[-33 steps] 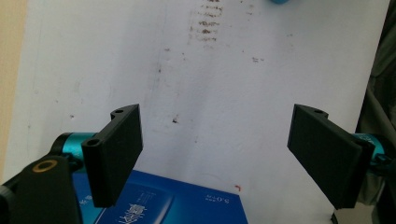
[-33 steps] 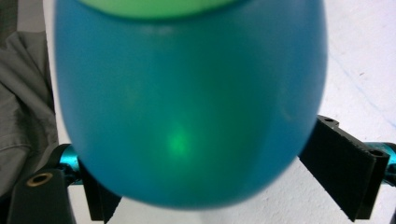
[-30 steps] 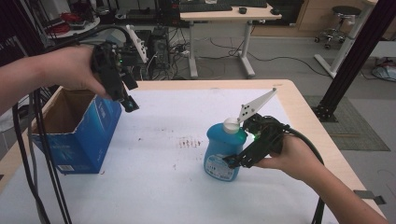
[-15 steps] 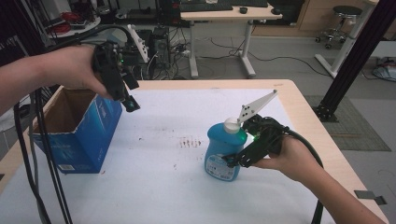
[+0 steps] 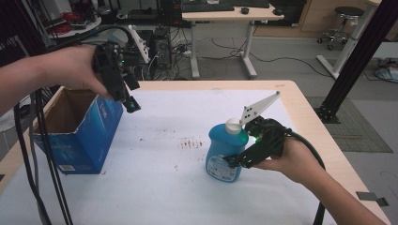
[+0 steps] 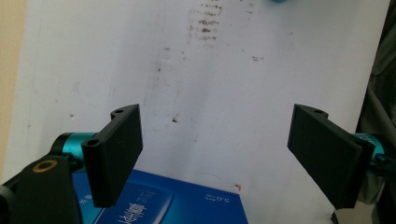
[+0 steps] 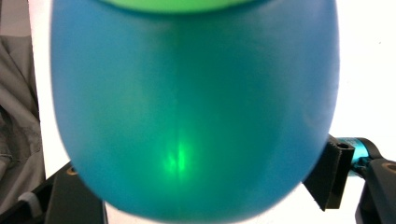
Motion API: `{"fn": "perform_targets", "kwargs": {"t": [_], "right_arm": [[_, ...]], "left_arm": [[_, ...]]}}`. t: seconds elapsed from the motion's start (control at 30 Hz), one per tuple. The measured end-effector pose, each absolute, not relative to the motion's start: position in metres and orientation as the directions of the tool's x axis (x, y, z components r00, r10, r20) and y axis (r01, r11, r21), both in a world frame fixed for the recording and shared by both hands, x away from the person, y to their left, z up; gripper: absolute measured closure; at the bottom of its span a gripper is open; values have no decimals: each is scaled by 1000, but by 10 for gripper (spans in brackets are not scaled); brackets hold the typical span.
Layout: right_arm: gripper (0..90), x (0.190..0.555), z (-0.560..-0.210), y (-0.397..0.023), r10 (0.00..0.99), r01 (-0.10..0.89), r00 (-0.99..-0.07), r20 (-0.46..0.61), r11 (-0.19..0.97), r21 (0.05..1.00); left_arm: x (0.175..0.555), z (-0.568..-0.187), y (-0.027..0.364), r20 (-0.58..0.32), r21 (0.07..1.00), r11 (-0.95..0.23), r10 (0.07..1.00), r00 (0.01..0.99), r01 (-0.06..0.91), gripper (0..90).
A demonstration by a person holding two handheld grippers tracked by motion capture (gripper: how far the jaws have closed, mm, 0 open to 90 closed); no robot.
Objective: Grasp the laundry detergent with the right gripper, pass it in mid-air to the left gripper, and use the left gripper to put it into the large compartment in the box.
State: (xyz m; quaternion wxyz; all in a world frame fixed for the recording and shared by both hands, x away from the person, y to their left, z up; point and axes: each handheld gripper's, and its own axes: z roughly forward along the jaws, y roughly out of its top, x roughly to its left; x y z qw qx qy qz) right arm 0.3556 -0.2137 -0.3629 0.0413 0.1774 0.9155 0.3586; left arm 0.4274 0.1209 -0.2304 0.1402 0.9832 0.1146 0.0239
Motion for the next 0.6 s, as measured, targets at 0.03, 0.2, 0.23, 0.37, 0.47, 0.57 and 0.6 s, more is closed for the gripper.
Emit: {"fn": "perform_targets", "kwargs": {"t": [0.03, 0.2, 0.23, 0.37, 0.47, 0.57, 0.6], "right_arm": [[270, 355, -363, -214, 355, 296, -934, 52, 680, 671], [298, 355, -363, -214, 350, 293, -935, 54, 680, 672], [312, 355, -363, -214, 346, 291, -937, 56, 679, 674], [325, 354, -363, -214, 341, 287, -939, 57, 678, 676], [329, 354, -364, -215, 340, 287, -939, 59, 676, 678], [344, 353, -364, -215, 336, 286, -940, 61, 677, 678], [346, 353, -364, -215, 335, 286, -940, 61, 677, 678]], "left_arm": [[427, -230, 121, 14, 281, -934, 232, 973, 219, 182], [427, -231, 121, 13, 278, -935, 233, 972, 221, 182], [427, -231, 121, 12, 280, -934, 236, 972, 223, 183], [427, -231, 120, 12, 280, -934, 235, 972, 222, 182], [427, -231, 120, 12, 278, -935, 232, 973, 220, 182], [428, -232, 120, 11, 275, -936, 231, 973, 219, 182], [428, -232, 120, 11, 272, -937, 230, 973, 218, 182]]}}
